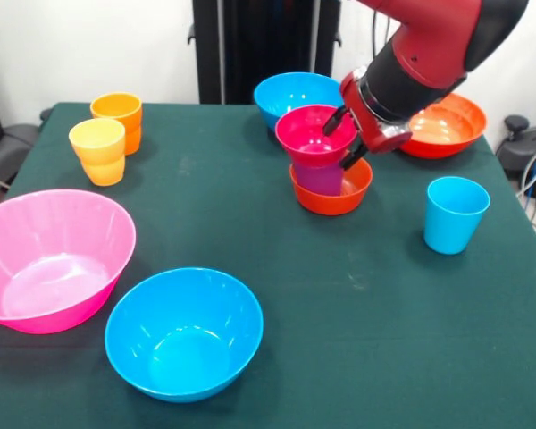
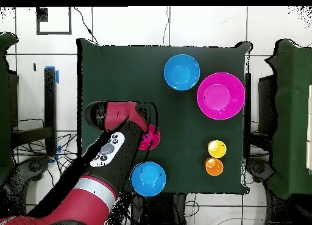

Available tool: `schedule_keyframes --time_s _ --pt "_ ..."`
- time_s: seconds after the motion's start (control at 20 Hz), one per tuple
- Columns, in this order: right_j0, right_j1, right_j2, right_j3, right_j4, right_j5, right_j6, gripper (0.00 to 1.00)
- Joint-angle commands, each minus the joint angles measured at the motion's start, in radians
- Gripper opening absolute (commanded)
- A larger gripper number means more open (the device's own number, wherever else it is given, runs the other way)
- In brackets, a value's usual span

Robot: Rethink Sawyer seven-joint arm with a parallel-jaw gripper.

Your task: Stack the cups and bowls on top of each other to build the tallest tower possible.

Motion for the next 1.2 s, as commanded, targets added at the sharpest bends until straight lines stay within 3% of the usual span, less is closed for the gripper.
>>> schedule_keyframes --time_s 0.05,0.45,0.8,1.2 --pt "0.000 -0.008 0.052 -0.030 -0.050 0.027 0.033 1.00" --pt "-0.030 -0.071 0.123 0.019 -0.003 -0.010 -0.003 1.00" --pt "-0.079 -0.068 0.216 0.034 0.038 -0.059 -0.017 1.00" --pt "-0.087 -0.080 0.239 0.041 0.021 -0.062 -0.002 1.00"
